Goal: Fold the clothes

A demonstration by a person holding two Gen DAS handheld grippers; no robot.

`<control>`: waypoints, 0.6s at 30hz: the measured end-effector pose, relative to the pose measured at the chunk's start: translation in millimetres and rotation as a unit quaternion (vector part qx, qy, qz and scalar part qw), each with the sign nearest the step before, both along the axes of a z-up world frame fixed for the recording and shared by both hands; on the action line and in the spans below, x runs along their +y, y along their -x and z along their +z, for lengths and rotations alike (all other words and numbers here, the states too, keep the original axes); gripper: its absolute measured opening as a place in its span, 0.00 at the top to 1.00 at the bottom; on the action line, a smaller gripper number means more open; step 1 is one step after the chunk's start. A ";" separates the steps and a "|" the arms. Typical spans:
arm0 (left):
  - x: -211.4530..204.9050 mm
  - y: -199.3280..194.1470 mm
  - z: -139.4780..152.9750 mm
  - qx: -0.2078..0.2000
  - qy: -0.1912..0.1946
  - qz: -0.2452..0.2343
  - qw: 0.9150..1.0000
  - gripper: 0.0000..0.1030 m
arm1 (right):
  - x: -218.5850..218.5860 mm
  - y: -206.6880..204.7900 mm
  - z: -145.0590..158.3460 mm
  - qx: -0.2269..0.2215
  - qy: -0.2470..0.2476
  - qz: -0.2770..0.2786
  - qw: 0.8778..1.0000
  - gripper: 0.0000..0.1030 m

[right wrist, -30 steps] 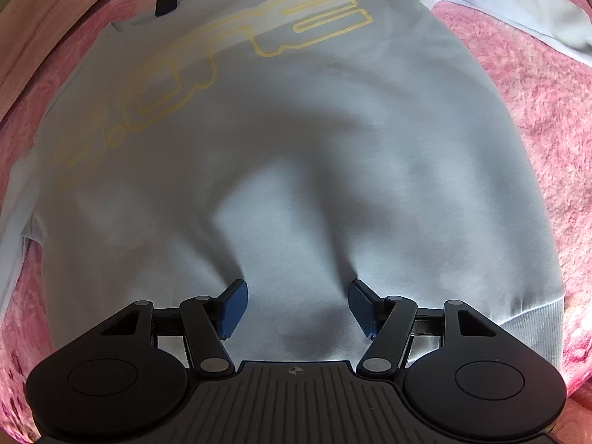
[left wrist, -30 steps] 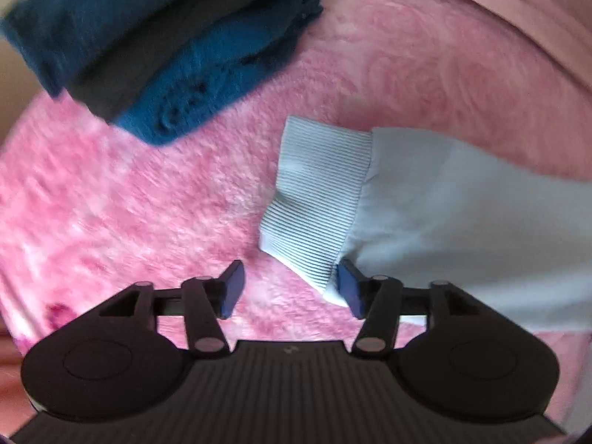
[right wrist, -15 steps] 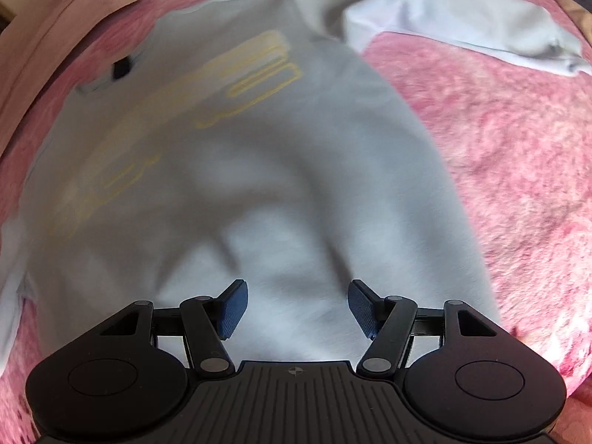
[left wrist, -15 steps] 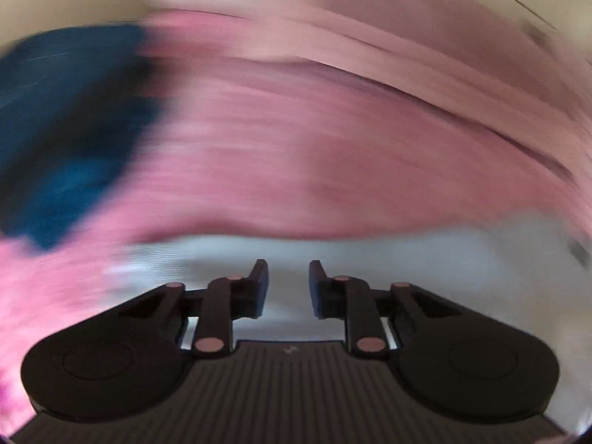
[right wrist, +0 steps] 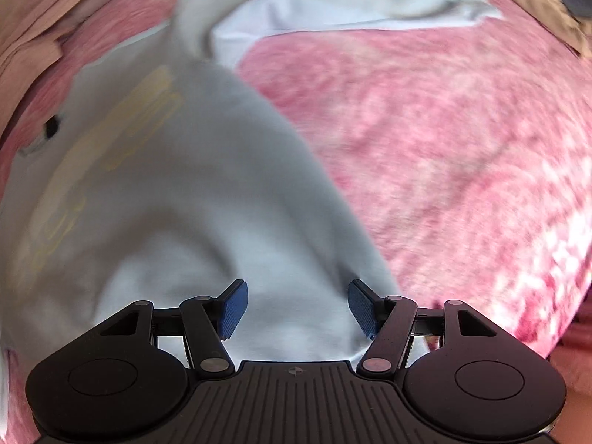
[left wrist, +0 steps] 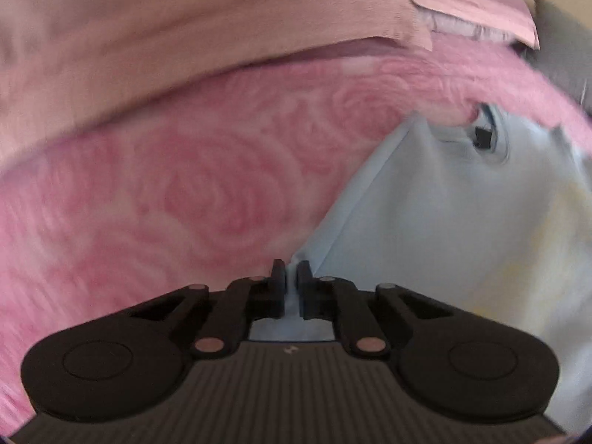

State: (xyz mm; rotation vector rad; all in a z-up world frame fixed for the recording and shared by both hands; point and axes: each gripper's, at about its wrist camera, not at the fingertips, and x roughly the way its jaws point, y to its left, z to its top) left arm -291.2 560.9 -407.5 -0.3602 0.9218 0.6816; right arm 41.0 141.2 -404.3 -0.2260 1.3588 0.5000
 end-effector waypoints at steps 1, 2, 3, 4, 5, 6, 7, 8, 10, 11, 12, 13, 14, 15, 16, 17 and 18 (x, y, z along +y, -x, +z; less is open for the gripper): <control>-3.5 -2.8 4.9 0.000 -0.032 -0.002 0.999 0.95 | -3.7 -2.4 0.7 -0.003 -0.003 -0.007 1.000 0.38; -1.5 -4.0 7.2 -0.005 -0.046 0.006 0.999 0.95 | -7.0 -4.9 1.5 -0.007 -0.007 -0.013 1.000 0.38; 3.0 -4.6 8.2 -0.010 -0.053 0.023 0.998 0.94 | -8.5 -8.0 2.8 -0.012 -0.012 -0.017 1.000 0.38; 9.1 -4.7 4.6 -0.009 -0.048 0.042 0.998 0.94 | -10.1 -11.2 4.1 -0.017 -0.018 -0.021 0.999 0.38; 14.4 -5.2 0.7 -0.005 -0.045 0.061 0.997 0.94 | -12.0 -14.9 6.1 -0.025 -0.025 -0.021 0.999 0.38; 12.9 -8.3 -5.5 0.016 -0.053 0.067 0.996 0.89 | -13.5 -18.9 8.5 -0.035 -0.031 -0.021 0.999 0.38; 11.0 -11.3 -10.5 0.035 -0.063 0.073 0.995 0.83 | -15.4 -23.6 10.8 -0.043 -0.038 -0.022 0.998 0.38; 5.4 -12.5 -7.0 0.050 -0.085 0.087 0.991 0.71 | -19.2 -31.7 12.6 -0.048 -0.046 -0.026 0.997 0.38; -2.7 -8.0 6.9 0.055 -0.106 0.133 0.984 0.74 | -27.4 -48.6 16.2 -0.057 -0.062 -0.036 0.996 0.38; -5.5 -3.0 16.6 0.047 -0.106 0.163 0.980 0.74 | -34.6 -60.0 18.3 -0.060 -0.076 -0.050 0.994 0.38; -8.6 2.3 26.5 0.038 -0.105 0.192 0.975 0.74 | -42.0 -72.0 20.5 -0.063 -0.090 -0.064 0.992 0.38; -14.5 9.8 38.8 0.017 -0.091 0.214 0.973 0.74 | -51.4 -86.8 22.3 -0.065 -0.105 -0.081 0.989 0.38; -22.7 15.7 49.2 0.001 -0.073 0.228 0.971 0.75 | -61.5 -103.4 24.2 -0.067 -0.123 -0.103 0.985 0.38; -31.4 21.3 59.3 -0.015 -0.055 0.242 0.969 0.75 | -72.2 -119.3 26.1 -0.069 -0.143 -0.124 0.979 0.38; -44.0 24.2 66.9 -0.026 -0.037 0.252 0.967 0.75 | -84.2 -136.9 26.9 -0.073 -0.163 -0.148 0.973 0.38; -56.0 22.5 72.4 -0.032 -0.023 0.259 0.965 0.75 | -95.6 -153.9 27.9 -0.075 -0.181 -0.170 0.966 0.38; -70.3 20.4 76.8 -0.037 -0.009 0.265 0.964 0.75 | -104.2 -168.2 29.0 -0.073 -0.197 -0.187 0.960 0.38</control>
